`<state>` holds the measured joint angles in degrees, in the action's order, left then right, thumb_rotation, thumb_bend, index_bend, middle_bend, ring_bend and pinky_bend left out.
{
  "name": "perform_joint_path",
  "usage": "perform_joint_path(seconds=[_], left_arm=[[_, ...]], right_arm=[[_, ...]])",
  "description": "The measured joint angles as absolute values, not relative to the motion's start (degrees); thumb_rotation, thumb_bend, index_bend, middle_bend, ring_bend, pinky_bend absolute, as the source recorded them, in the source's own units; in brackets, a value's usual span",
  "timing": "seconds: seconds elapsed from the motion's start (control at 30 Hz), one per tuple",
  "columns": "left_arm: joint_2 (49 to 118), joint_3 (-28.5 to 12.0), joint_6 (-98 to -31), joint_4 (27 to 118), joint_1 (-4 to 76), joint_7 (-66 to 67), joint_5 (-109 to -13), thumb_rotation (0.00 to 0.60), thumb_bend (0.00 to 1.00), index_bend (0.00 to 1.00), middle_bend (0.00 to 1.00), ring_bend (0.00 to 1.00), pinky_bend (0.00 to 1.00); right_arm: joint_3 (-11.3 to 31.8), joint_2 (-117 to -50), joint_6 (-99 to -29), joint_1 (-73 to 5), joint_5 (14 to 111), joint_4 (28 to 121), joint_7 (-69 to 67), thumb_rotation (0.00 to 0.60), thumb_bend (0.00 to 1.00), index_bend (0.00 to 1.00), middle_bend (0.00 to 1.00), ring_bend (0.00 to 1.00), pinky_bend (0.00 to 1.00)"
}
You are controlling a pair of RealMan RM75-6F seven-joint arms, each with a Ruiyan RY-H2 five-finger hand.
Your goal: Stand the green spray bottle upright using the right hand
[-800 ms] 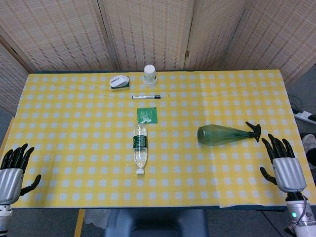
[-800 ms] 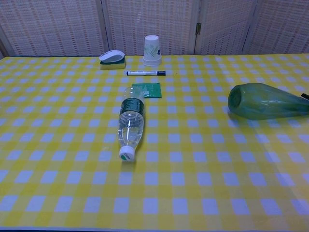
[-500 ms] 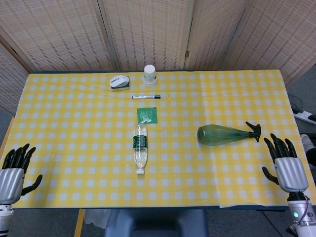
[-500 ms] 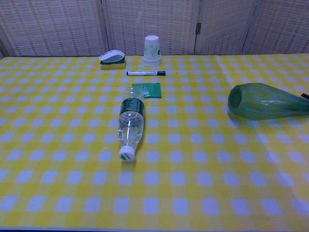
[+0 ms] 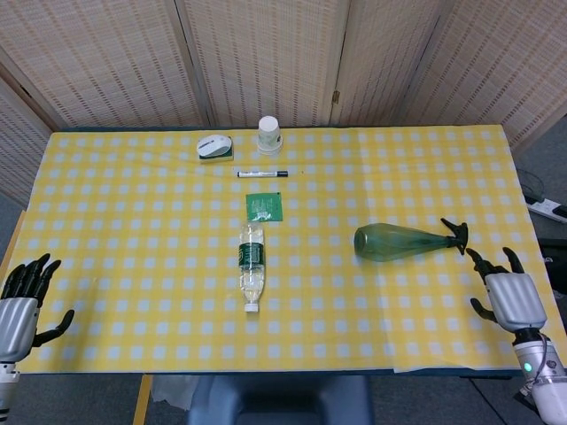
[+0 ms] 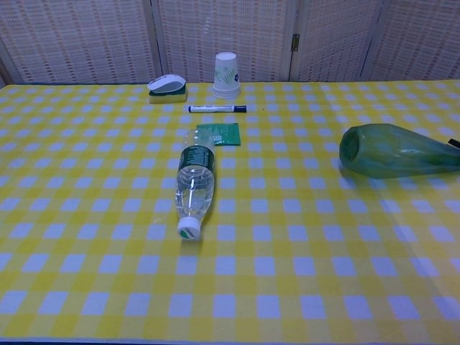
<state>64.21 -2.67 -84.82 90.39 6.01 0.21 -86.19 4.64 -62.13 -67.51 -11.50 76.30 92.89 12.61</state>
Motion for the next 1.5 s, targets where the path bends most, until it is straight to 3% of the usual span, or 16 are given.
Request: perform_joint_path(seconds=[0.27, 0.43, 0.73, 1.17, 1.5], left_arm=[[63.83, -3.17, -82.91, 89.88, 6.53, -1.22, -84.19, 0.531, 0.39, 0.0, 0.0, 0.0, 0.0], [63.57, -3.58, -82.09, 89.43, 6.85, -2.29, -83.19, 0.529, 0.39, 0.0, 0.0, 0.0, 0.0], [63.54, -3.97, -80.87, 88.91, 7.32, -2.9, -81.96, 0.529, 0.39, 0.0, 0.0, 0.0, 0.0], [63.53, -4.06, -81.03, 88.96, 7.3, -2.99, -81.67, 0.533, 0.39, 0.0, 0.0, 0.0, 0.0], [63.04, -4.31, -81.78, 89.11, 6.92, -3.93, -81.4, 0.529, 0.39, 0.0, 0.0, 0.0, 0.0]], right_arm=[[5.52, -62.81, -53.12, -19.1, 70.12, 89.48, 12.02, 0.6, 0.32, 0.14, 0.32, 0.39, 0.08], [5.68, -65.01, -48.76, -22.19, 67.72, 85.71, 11.0, 0.6, 0.32, 0.14, 0.32, 0.39, 0.11], [5.29, -67.07, -47.95, -23.04, 68.39, 81.14, 6.18, 0.6, 0.32, 0.24, 0.25, 0.37, 0.33], [3.93, -69.14, -45.62, -24.54, 70.5, 76.39, 1.95, 0.6, 0.32, 0.24, 0.27, 0.39, 0.33], [5.55, -71.05, -41.13, -28.14, 65.04, 72.69, 4.49, 0.6, 0.32, 0.24, 0.27, 0.39, 0.33]])
